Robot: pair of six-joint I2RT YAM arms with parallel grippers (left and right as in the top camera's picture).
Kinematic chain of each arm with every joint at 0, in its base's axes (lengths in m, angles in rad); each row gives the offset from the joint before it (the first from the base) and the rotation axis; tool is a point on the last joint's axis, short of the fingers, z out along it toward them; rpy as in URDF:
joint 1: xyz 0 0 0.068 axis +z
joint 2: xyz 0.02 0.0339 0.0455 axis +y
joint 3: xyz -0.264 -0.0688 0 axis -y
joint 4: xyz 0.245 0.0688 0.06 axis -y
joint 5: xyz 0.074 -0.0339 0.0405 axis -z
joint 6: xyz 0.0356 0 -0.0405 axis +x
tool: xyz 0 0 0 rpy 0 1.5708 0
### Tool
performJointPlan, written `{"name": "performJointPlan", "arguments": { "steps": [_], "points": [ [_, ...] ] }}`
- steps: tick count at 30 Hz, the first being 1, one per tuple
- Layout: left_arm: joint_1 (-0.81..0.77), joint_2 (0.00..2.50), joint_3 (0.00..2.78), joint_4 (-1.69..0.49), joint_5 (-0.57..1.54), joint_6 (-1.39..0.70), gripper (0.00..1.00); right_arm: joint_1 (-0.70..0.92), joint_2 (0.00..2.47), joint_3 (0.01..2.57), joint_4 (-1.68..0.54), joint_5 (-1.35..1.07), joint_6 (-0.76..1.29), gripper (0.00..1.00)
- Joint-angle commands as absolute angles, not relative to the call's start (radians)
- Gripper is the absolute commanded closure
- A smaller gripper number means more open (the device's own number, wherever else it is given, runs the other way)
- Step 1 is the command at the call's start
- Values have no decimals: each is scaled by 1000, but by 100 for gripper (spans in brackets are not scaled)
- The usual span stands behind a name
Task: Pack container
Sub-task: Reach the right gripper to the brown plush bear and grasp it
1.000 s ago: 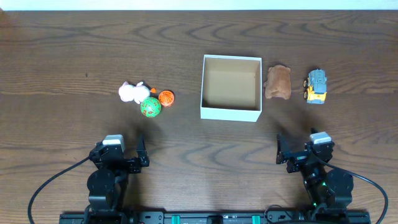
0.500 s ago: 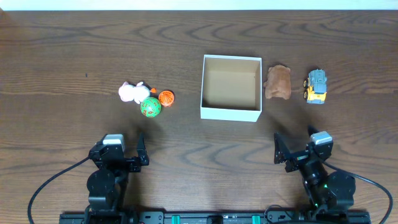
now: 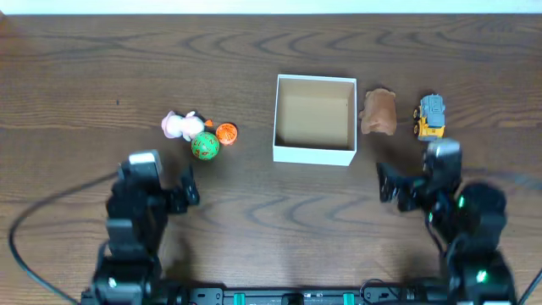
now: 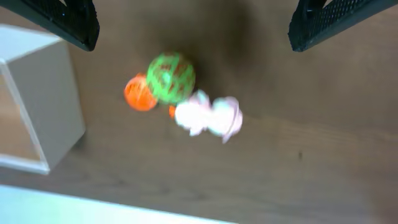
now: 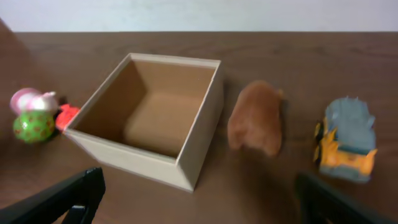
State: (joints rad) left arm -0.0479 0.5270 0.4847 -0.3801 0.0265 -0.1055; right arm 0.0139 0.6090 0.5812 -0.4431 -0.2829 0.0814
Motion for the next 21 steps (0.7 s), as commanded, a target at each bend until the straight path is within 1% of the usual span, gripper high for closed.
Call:
{"name": "performJointPlan", "arguments": {
  "steps": [1,7,10,13,17,21],
  "points": [
    [-51,733,658,-426,30,-117,2,7,839,804,-559,-231,3,1],
    [-24,1081,919,-541,33,-97,2,7,1277,1245,-849,-189,-73,1],
    [16,1231,1028,-593,54,-95,2,7,1460,1428,-945,-187,-108,1],
    [66,1356,1118,-643,101,-95,2,-4,1618,1568,-992,-209,-110,1],
    [120,1455,1164,-665,120,-95,2,-10,1734,1627,-999,-281,-89,1],
    [149,1495,1164,-663,120,-95,2,-10,1805,1627,-921,-282,-61,1]
  ]
}}
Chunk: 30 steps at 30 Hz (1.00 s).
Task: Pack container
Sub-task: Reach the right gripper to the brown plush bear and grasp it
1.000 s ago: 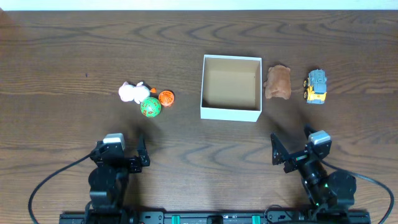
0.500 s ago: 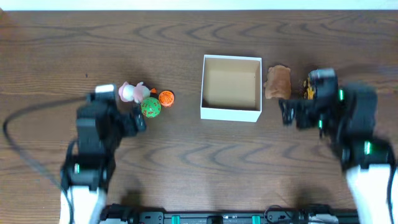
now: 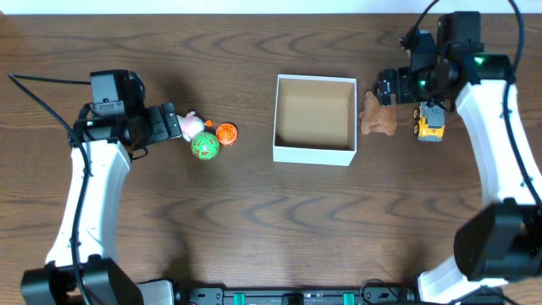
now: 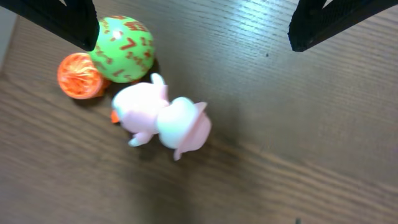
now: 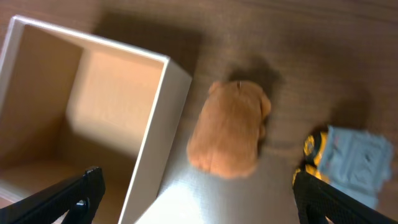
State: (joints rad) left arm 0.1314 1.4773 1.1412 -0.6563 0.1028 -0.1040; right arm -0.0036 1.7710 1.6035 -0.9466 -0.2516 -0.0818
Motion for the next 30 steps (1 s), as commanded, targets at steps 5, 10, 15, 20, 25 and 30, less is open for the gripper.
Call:
{"name": "performJointPlan", "arguments": {
  "steps": [5,10,15,20,25,30],
  "points": [
    [155,1502,1163,-662,120,-95,2,-7,1897,1627,-854,-259,3,1],
    [155,1502,1163,-662,120,-95,2,-6,2007,1627,-842,-174,56,1],
    [155,1502,1163,-662,120,-95,2,-5,2110,1627,-827,-168,62,7],
    [155,1502,1163,-662,120,-95,2,-5,2177,1627,-828,-168,74,40],
    [155,1502,1163,-662,120,-95,2,-6,2178,1627,-832,-163,83,99],
    [155,1502,1163,-662,120,-95,2,-3,2101,1656,-872,-128,104,99]
  ]
}}
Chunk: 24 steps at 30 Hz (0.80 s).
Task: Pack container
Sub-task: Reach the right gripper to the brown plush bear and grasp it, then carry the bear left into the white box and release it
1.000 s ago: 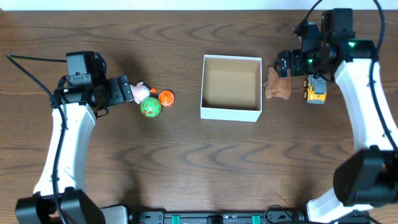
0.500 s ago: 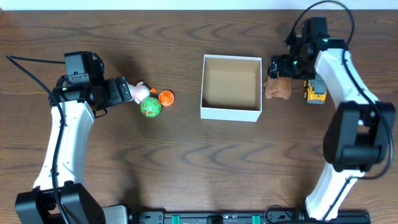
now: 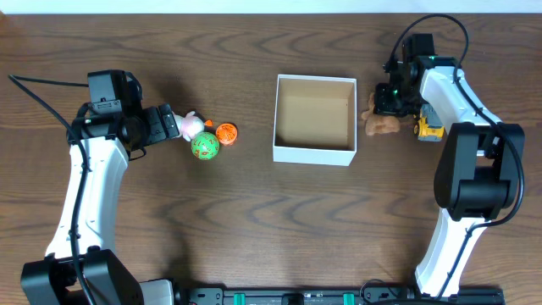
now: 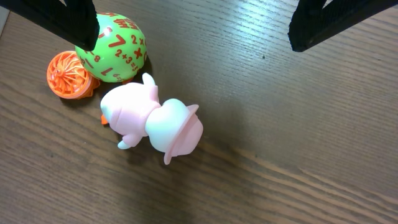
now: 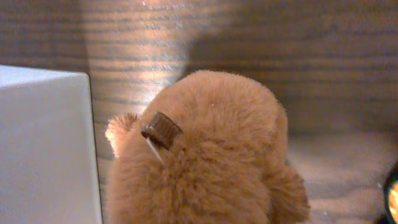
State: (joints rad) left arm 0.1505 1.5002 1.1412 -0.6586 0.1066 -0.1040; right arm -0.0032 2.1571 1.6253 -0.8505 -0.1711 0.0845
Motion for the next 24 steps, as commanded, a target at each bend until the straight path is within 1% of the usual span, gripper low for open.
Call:
{"name": "performJointPlan", "arguments": {
  "steps": [1,7,12,17,19,21,24],
  "points": [
    [155,1502,1163,-662,120,-95,2,1,2074,1671,-885,-127,104,99],
    [155,1502,1163,-662,120,-95,2,65,1885,1763,-949,-129,117,99],
    [155,1502,1163,-662,120,-95,2,168,1770,1771,-959,-127,223,99],
    [155,1502,1163,-662,120,-95,2,276,1785,1757,-984,-127,357,99],
    [155,1502,1163,-662,120,-95,2,325,1803,1733,-973,-127,421,99],
    [155,1502,1163,-662,120,-95,2,366,1824,1700,-934,-120,438,99],
    [155,1502,1163,-662,120,-95,2,406,1864,1647,-891,-35,510,99]
  ]
}}
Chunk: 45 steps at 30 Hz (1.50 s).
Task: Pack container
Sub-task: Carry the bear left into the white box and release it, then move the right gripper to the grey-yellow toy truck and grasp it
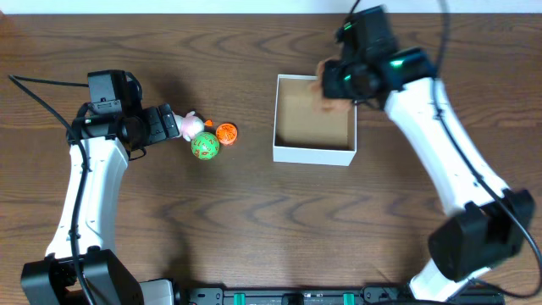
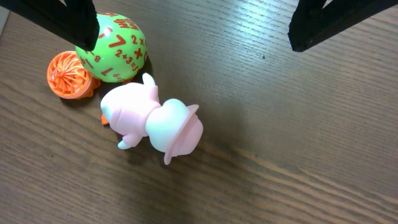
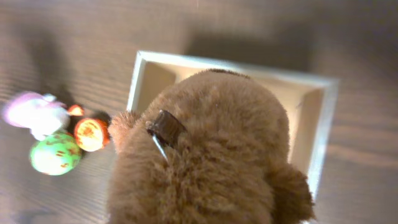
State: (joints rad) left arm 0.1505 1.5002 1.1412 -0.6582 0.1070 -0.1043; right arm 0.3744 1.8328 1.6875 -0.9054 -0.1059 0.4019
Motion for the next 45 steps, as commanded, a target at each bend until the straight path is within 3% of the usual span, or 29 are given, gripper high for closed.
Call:
{"name": "performJointPlan", "arguments": {
  "steps": [1,11,14,16,20,26,33,40,45],
  "points": [
    [155,1502,1163,-662,120,-95,2,412,1877,1628,-875,-14,528,99],
    [155,1502,1163,-662,120,-95,2,383,2005,1583,-807,108,527,96],
    [155,1502,1163,-662,120,-95,2,377,2036,1583,-796,109,501,86],
    [155,1502,1163,-662,120,-95,2,377,2050,1583,-787,108,489,74],
    [155,1502,1163,-662,120,-95,2,379,2057,1583,-751,104,418,71],
    [155,1502,1163,-662,120,-95,2,379,2000,1596,-697,102,344,36],
    [155,1502,1163,-662,120,-95,2,347,1860,1604,-682,117,298,21],
    [155,1502,1163,-662,120,-95,2,238,1739,1603,-781,159,299,17],
    [155,1502,1163,-662,120,-95,2,67,1745,1597,-871,213,297,15]
  ]
}}
